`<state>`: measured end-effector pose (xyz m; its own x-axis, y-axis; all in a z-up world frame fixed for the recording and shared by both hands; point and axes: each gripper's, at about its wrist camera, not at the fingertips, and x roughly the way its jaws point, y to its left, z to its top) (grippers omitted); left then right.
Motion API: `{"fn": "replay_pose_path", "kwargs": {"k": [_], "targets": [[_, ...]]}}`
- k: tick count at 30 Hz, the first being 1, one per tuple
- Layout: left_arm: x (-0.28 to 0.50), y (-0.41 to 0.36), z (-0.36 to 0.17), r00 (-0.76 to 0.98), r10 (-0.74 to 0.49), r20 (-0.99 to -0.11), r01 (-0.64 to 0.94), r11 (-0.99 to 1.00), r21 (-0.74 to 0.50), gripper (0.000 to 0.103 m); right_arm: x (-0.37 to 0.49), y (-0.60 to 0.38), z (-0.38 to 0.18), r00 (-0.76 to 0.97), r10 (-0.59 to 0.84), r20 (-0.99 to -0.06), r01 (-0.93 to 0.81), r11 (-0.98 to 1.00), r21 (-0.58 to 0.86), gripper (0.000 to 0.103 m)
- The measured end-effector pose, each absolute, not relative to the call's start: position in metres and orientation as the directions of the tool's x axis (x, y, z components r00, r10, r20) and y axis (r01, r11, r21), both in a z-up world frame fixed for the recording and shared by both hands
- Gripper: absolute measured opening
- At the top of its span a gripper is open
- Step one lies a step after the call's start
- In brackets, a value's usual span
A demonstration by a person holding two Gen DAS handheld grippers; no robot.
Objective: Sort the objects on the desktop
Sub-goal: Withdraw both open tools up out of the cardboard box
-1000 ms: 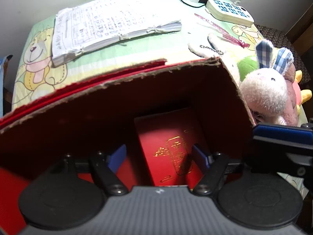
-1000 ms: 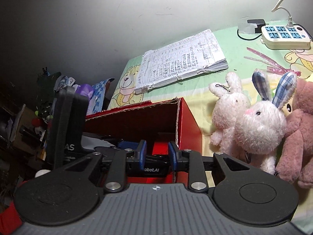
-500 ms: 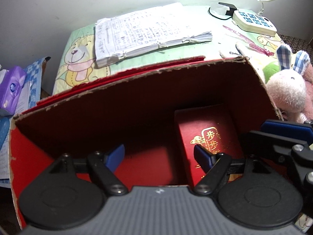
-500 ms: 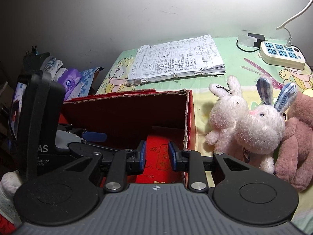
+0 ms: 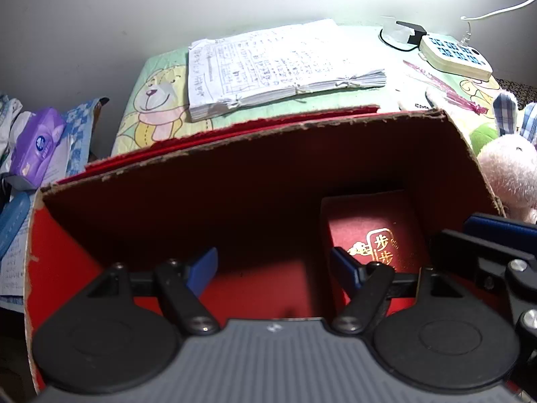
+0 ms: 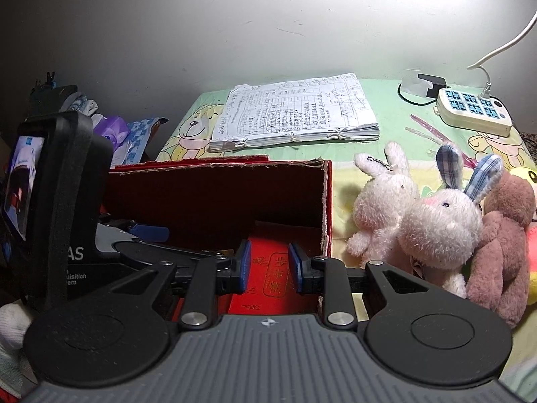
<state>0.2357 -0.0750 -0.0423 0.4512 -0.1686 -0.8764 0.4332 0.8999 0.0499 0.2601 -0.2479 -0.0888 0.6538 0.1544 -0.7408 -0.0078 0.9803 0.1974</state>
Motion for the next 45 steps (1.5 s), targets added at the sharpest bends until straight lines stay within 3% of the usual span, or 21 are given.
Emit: {"fn": "replay_pose_path", "kwargs": {"k": [33, 41, 45], "targets": [[0.237, -0.072, -0.041, 0.499, -0.099, -0.861, 0.365, 0.925, 0.105, 0.076, 0.241, -0.231, -0.097, 0.697, 0.020, -0.716, 0.040, 0.997, 0.066, 0.028], [0.229, -0.060, -0.029, 0.523, -0.088, -0.848, 0.320, 0.942, 0.099, 0.074, 0.226, -0.221, -0.085, 0.754, 0.017, -0.656, 0.005, 0.999, 0.032, 0.026], [0.213, -0.051, -0.019, 0.537, -0.069, -0.841, 0.307, 0.944, 0.119, 0.074, 0.220, -0.220, -0.084, 0.755, 0.075, -0.652, -0.024, 0.996, 0.088, 0.026]]}}
